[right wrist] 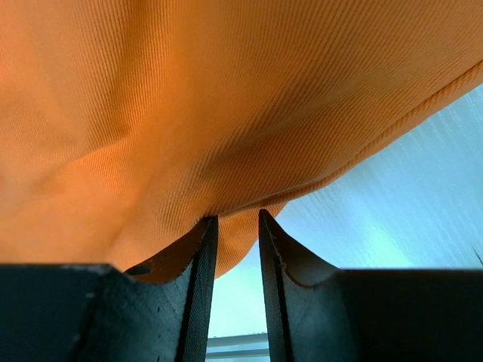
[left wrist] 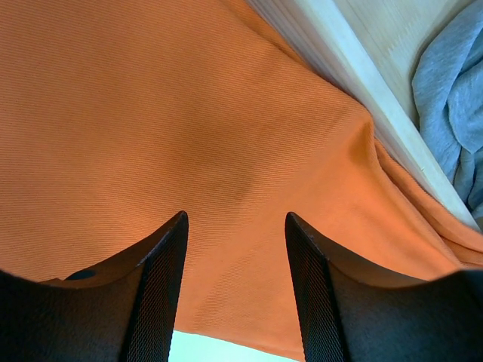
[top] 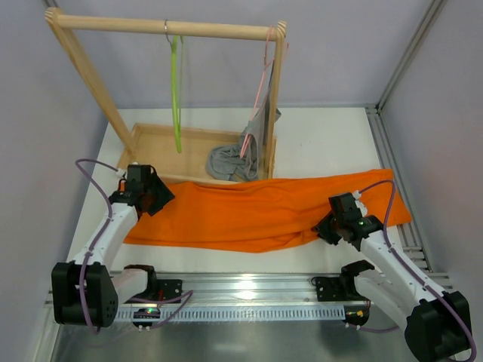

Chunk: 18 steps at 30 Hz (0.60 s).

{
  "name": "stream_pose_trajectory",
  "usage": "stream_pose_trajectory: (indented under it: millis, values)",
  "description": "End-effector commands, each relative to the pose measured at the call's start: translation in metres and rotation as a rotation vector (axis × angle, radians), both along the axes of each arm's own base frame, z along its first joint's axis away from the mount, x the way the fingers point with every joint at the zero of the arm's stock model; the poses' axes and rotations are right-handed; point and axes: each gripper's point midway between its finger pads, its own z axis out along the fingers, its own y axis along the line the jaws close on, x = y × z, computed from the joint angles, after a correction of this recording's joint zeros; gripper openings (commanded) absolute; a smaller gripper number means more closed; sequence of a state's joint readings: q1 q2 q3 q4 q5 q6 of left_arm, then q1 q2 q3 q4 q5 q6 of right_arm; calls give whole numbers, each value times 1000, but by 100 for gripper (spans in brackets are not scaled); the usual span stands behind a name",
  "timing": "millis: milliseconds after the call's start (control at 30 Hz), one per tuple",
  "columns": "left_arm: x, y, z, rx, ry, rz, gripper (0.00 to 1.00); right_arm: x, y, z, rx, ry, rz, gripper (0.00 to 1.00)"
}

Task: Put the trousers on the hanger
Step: Fold the trousers

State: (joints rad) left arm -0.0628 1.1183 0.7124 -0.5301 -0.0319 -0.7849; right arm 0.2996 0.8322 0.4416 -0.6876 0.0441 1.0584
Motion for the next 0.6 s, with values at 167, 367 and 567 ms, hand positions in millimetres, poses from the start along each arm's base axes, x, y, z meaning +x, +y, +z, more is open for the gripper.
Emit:
stream_pose_trajectory:
  millis: [167,367,567]
  values:
    - [10,-5,-6,-43,-29,12,55,20,-1,1,-4,-40,-67,33]
    - [12,-11,-12,-76,-25,6,55,24,0,3,2,-54,-77,36]
    - [10,-11,-20,-90,-18,24,55,26,2,5,16,-62,-108,37]
